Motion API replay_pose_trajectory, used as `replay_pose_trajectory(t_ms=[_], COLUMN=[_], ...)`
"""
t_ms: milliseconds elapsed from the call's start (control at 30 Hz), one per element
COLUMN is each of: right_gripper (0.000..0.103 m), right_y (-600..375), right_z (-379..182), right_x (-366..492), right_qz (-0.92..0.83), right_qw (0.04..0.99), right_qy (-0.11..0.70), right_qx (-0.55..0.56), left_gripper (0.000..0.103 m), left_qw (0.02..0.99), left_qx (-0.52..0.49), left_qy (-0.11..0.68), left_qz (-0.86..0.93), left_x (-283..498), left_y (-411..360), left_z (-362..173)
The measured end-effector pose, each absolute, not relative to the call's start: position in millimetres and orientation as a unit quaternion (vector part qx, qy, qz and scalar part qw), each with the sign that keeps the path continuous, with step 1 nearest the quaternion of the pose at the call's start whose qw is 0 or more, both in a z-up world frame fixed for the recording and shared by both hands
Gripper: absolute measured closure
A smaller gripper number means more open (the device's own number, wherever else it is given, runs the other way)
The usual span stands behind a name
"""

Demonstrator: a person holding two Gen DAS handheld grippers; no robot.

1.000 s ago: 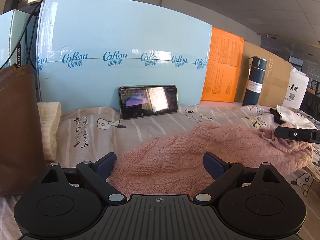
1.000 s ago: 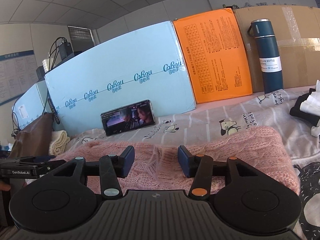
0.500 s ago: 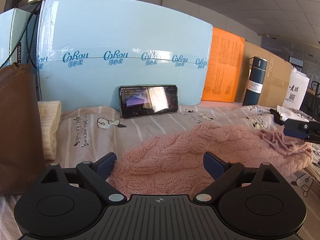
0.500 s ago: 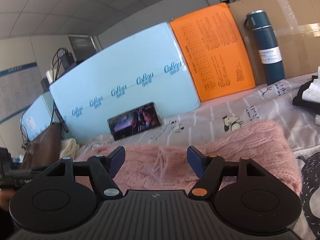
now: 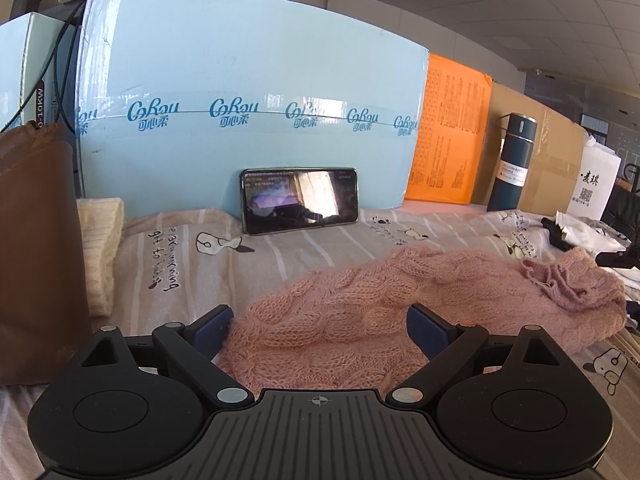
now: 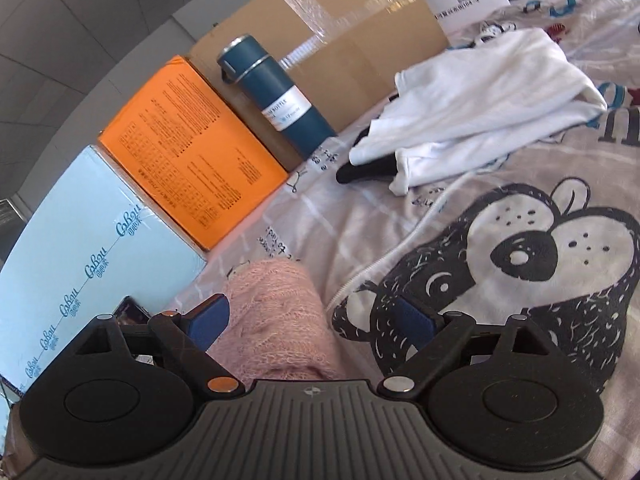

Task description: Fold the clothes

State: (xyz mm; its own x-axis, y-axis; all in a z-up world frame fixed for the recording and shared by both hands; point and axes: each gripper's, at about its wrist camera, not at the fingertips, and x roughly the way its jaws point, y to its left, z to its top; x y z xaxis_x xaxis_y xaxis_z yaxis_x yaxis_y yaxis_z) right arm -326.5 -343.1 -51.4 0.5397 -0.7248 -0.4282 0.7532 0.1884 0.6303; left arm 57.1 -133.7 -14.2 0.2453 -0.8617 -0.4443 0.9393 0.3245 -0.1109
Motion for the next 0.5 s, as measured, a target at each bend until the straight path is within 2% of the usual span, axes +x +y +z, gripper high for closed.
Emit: replay_pose_trajectory(t_ms=[233,333,433,500], right_gripper=[0.013,0.02,0.023,0.031], right_y=[-342.7,-341.6,-340.4,-339.2], right_z=[-55.8,-56.1,-56.5,-56.3], right_x=[-310.2,-303.6,-297.5,-294.6], right_qz=[-0.446,-0.43,-0.414,-0.414], right_qw=[0.795,0.807,0.818,0.822], right_qy=[0.042,0.052,0.061,0.069], right_qx=[0.409,0.401,0.395,0.386], left_gripper=[0.008,0.008,0.008,0.008], left_qw=[0.783,0.783,0.782,0.782], left_qx=[0.089,0.089,0.089,0.089], left_qy=[0.218,0.218,0.218,0.218], left_qz=[-0.576,-0.576,-0.577,-0.577], left_x=[56.8,56.9,56.9,56.8], left_y=[-133.5,-133.2,-133.3,-133.4], left_z=[-14.2,-14.4,-14.4,-14.3])
